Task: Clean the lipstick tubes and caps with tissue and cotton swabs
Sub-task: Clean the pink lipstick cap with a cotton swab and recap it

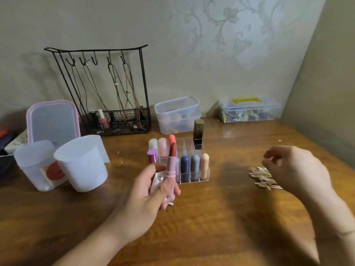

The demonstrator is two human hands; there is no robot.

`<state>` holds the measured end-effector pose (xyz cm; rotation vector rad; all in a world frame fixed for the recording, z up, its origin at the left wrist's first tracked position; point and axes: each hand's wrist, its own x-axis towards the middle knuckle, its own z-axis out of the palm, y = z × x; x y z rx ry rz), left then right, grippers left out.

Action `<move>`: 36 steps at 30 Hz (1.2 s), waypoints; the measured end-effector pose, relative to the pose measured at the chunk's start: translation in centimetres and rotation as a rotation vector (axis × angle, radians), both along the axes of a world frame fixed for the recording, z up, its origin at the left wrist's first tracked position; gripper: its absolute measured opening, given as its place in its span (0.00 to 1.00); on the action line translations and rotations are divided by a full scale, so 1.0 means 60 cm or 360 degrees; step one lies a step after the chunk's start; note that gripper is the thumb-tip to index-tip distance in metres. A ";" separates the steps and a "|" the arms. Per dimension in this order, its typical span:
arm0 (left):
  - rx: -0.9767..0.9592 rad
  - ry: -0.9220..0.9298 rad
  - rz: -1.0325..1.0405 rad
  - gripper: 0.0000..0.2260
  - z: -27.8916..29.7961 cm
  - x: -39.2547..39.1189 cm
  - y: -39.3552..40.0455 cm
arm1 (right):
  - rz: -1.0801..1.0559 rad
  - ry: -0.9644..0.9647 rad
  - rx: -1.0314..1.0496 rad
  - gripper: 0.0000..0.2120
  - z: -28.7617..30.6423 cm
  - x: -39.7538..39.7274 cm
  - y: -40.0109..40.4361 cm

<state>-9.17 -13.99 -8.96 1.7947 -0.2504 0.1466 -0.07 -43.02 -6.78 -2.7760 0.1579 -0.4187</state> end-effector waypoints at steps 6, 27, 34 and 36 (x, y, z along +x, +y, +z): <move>-0.0001 0.0051 -0.0141 0.13 -0.009 0.013 -0.030 | -0.0077 0.0287 -0.0130 0.19 -0.036 -0.013 -0.013; -0.0445 0.0489 -0.0317 0.14 -0.018 0.006 -0.007 | -0.0118 0.0334 -0.0314 0.04 -0.052 -0.003 0.029; -0.0813 0.0680 -0.0388 0.13 -0.017 0.003 -0.003 | 0.0435 -0.0486 0.0356 0.09 -0.055 -0.031 0.087; -0.0878 0.0698 -0.0417 0.13 -0.018 0.004 -0.002 | 0.0819 -0.0586 0.0600 0.12 -0.052 -0.052 0.123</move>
